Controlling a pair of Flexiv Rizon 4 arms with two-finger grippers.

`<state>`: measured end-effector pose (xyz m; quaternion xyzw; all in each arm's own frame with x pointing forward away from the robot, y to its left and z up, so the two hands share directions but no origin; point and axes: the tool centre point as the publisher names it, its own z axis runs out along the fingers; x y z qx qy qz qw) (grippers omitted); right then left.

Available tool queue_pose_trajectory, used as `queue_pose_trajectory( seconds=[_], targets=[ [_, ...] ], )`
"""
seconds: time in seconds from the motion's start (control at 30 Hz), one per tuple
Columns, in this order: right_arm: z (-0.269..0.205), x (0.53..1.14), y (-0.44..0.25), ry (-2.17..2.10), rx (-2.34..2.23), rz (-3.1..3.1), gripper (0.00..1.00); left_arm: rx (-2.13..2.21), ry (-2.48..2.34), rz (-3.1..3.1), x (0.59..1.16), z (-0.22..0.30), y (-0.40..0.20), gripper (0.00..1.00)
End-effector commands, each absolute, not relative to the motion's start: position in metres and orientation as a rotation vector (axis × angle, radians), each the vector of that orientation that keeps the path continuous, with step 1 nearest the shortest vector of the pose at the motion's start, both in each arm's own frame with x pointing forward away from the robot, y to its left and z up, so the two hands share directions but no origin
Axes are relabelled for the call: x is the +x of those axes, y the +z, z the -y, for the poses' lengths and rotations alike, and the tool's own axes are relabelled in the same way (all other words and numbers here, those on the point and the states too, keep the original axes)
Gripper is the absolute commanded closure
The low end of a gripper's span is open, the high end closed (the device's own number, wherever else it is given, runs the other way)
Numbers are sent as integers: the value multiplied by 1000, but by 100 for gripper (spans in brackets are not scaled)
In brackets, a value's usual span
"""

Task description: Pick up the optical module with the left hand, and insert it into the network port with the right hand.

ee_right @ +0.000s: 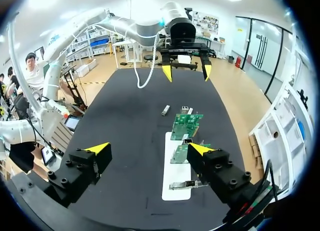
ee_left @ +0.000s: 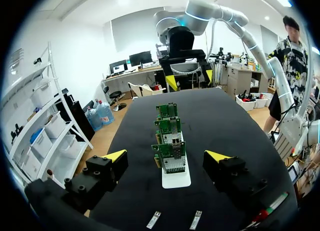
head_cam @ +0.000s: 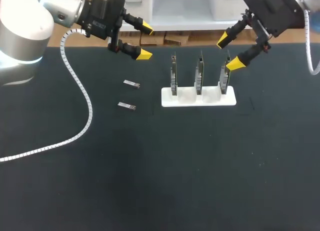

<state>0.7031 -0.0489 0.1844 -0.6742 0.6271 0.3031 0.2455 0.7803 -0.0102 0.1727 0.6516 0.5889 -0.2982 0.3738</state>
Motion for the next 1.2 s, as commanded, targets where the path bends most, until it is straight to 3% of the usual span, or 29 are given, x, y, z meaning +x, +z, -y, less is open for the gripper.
queue_pose_trajectory(
  seconds=[0.03,0.4,1.2],
  targets=[
    [49,703,184,826,-1839,-1710,0,1673,-763,-1513,781,11,173,0],
    [49,703,184,826,-1839,-1710,0,1850,-682,-1486,783,0,182,0],
    [49,703,184,826,-1839,-1710,0,2266,-495,-1722,707,-71,99,0]
  ],
)
